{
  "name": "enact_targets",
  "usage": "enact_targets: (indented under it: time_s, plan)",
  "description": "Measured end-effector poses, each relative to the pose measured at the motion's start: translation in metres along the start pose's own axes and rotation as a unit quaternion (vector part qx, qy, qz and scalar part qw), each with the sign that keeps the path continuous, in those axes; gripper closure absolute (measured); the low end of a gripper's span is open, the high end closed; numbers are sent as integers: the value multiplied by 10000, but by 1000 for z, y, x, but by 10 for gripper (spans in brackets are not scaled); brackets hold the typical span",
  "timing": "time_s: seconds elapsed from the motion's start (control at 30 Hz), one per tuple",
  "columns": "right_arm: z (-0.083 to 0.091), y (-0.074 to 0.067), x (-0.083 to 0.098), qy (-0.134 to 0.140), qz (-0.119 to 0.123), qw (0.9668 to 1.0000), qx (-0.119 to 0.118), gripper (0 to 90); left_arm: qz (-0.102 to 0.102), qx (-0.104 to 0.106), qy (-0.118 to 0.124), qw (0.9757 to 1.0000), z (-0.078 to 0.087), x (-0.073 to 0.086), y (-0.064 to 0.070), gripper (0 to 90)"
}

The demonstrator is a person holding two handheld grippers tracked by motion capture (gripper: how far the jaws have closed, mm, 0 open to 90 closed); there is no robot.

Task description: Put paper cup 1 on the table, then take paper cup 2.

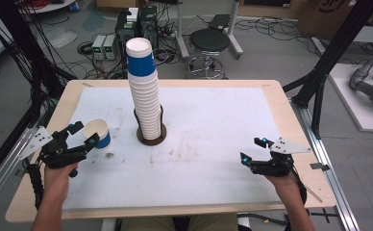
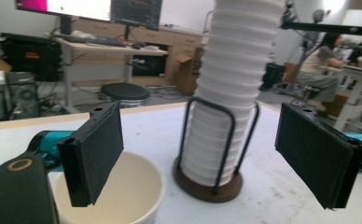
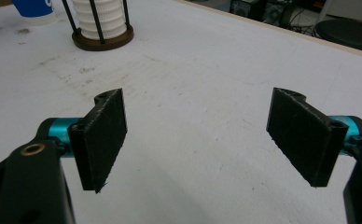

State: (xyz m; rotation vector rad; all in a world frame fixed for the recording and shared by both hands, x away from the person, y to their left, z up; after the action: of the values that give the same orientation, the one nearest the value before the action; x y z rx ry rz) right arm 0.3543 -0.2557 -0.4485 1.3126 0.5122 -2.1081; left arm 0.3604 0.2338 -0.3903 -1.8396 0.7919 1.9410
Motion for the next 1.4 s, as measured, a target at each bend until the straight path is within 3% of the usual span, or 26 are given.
enact_targets:
  time_s: [0.23,0.6,0.87,0.97,1.07,1.4]
  plan:
    - [0,0,-1,4,-32,10000,44,205,-10,246,-14,9997,-9,-1,18,152]
    - [5,2,0,44,-45,10000,64,205,-88,232,-155,9996,-18,3,25,152]
    - [7,4,2,17,-38,9999,107,205,-131,376,-179,9990,-24,1,31,152]
    - [7,2,2,30,-53,10000,73,205,3,429,-194,9989,-26,1,33,152]
    - [6,2,2,5,-40,10000,60,205,7,422,-236,9988,-26,1,33,152]
    - [2,2,5,-98,-40,9999,-22,205,-87,457,-169,9988,-30,-19,39,151]
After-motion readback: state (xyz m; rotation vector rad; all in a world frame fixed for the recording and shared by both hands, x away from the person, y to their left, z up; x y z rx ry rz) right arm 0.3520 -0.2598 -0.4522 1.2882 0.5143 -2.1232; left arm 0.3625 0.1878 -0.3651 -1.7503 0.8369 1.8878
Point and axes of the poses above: each handheld gripper's, and its own axes: z roughly backward along the jaws, x roughly out of its underside, y roughly to its right, the point moved 10 cm from there along -z, roughly forward along the jaws, and after that the axes turned 1 degree about -z, right-handed, at the moved point
